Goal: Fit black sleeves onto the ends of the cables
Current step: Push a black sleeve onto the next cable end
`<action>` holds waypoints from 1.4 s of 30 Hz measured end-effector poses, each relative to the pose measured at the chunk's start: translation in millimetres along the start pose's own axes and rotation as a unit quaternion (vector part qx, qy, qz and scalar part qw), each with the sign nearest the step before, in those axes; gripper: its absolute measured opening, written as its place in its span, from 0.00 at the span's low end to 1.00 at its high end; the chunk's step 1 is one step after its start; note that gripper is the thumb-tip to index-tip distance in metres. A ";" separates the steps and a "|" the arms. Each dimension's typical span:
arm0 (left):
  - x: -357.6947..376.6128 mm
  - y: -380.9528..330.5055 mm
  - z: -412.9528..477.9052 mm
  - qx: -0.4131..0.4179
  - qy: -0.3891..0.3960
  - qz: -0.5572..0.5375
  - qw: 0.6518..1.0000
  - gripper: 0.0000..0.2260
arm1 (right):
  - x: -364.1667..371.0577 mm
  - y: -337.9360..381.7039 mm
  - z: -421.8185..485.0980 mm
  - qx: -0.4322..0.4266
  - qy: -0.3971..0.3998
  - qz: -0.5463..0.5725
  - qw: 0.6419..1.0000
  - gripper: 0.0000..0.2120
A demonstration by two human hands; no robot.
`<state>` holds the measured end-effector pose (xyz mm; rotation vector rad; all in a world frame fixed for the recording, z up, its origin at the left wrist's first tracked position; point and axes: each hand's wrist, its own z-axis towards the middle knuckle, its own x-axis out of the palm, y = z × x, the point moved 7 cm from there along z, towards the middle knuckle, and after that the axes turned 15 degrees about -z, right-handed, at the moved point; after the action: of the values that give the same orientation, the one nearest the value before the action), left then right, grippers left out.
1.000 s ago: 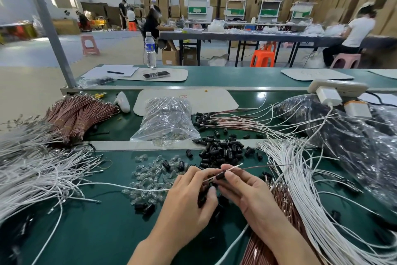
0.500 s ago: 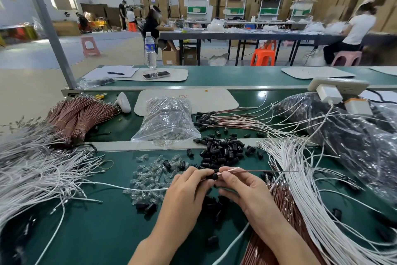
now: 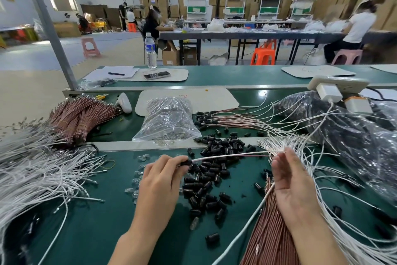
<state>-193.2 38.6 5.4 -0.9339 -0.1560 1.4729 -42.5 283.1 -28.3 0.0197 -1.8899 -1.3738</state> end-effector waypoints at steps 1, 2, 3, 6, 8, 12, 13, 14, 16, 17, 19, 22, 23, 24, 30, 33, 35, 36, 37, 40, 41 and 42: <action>-4.7 2.7 0.3 -0.004 -0.012 0.001 1.000 0.14 | -2.8 2.3 0.5 -0.003 -0.011 0.021 1.000 0.07; -8.9 5.4 0.5 -0.012 -0.022 -0.001 1.000 0.14 | -5.1 4.3 0.8 -0.006 -0.019 0.042 0.999 0.07; -12.2 7.5 1.0 -0.019 -0.031 -0.006 0.999 0.14 | -7.2 6.1 1.0 -0.008 -0.027 0.063 0.998 0.08; -16.6 11.0 1.3 -0.035 -0.047 -0.026 0.998 0.13 | -13.9 11.4 0.6 -0.017 -0.048 0.104 0.993 0.10; -17.9 12.7 1.4 -0.038 -0.051 -0.023 0.998 0.13 | -16.9 14.2 0.2 -0.021 -0.053 0.104 0.993 0.08; -24.9 24.3 1.0 -0.064 -0.066 -0.029 0.995 0.12 | -20.2 18.1 -0.2 -0.017 -0.061 0.126 0.990 0.06; -25.2 28.0 1.0 -0.077 -0.067 -0.046 0.994 0.11 | -20.0 19.2 -0.5 -0.016 -0.057 0.138 0.989 0.06; -24.9 30.3 0.9 -0.089 -0.068 -0.063 0.992 0.11 | -18.8 19.5 -0.5 -0.014 -0.046 0.153 0.987 0.07; -23.8 31.1 1.2 -0.109 -0.076 -0.104 0.986 0.09 | -11.7 18.0 -0.5 -0.003 0.003 0.172 0.985 0.08; -22.6 30.9 1.0 -0.122 -0.083 -0.132 0.980 0.09 | -4.6 15.8 -1.8 0.006 0.041 0.151 0.988 0.08; -17.5 30.3 0.3 -0.162 -0.100 -0.202 0.961 0.07 | 17.8 6.0 -8.7 0.024 0.143 0.037 0.989 0.10; -4.5 21.7 -2.0 -0.183 -0.091 -0.272 0.940 0.07 | 57.2 -27.1 -31.3 0.058 0.284 -0.154 0.945 0.19; 0.4 15.3 -2.4 -0.171 -0.070 -0.271 0.945 0.07 | 64.5 -39.0 -37.0 0.064 0.298 -0.211 0.929 0.22; 5.9 7.9 -2.8 -0.152 -0.039 -0.259 0.953 0.07 | 68.5 -48.1 -39.5 0.064 0.294 -0.257 0.919 0.23; 41.4 -17.6 -13.8 -0.074 0.113 -0.181 0.974 0.12 | 67.4 -49.2 -35.9 0.010 0.211 -0.293 0.933 0.12; 39.8 -15.0 -15.4 -0.081 0.102 -0.191 0.973 0.12 | 61.5 -45.9 -31.3 0.002 0.160 -0.276 0.948 0.11; 36.3 -9.6 -14.5 -0.100 0.091 -0.204 0.970 0.12 | 57.3 -42.4 -27.4 0.007 0.133 -0.245 0.960 0.10; 35.1 -7.7 -13.7 -0.108 0.086 -0.209 0.968 0.10 | 55.4 -41.3 -25.8 0.011 0.126 -0.230 0.965 0.10; 34.4 -6.7 -13.0 -0.113 0.081 -0.210 0.968 0.08 | 53.9 -40.9 -24.6 0.016 0.122 -0.218 0.968 0.10; 34.0 -6.7 -11.5 -0.113 0.078 -0.208 0.968 0.08 | 53.0 -43.6 -23.8 0.038 0.124 -0.193 0.973 0.12; 33.8 -7.1 -11.4 -0.113 0.080 -0.206 0.969 0.09 | 54.0 -45.5 -24.4 0.046 0.129 -0.188 0.973 0.12; 33.9 -8.2 -11.3 -0.110 0.083 -0.204 0.969 0.09 | 55.6 -47.7 -25.4 0.053 0.136 -0.186 0.972 0.14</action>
<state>-174.5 65.0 -11.9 -1.1242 -0.3719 1.0050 -85.7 218.8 -32.3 0.6127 -1.7797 -1.4236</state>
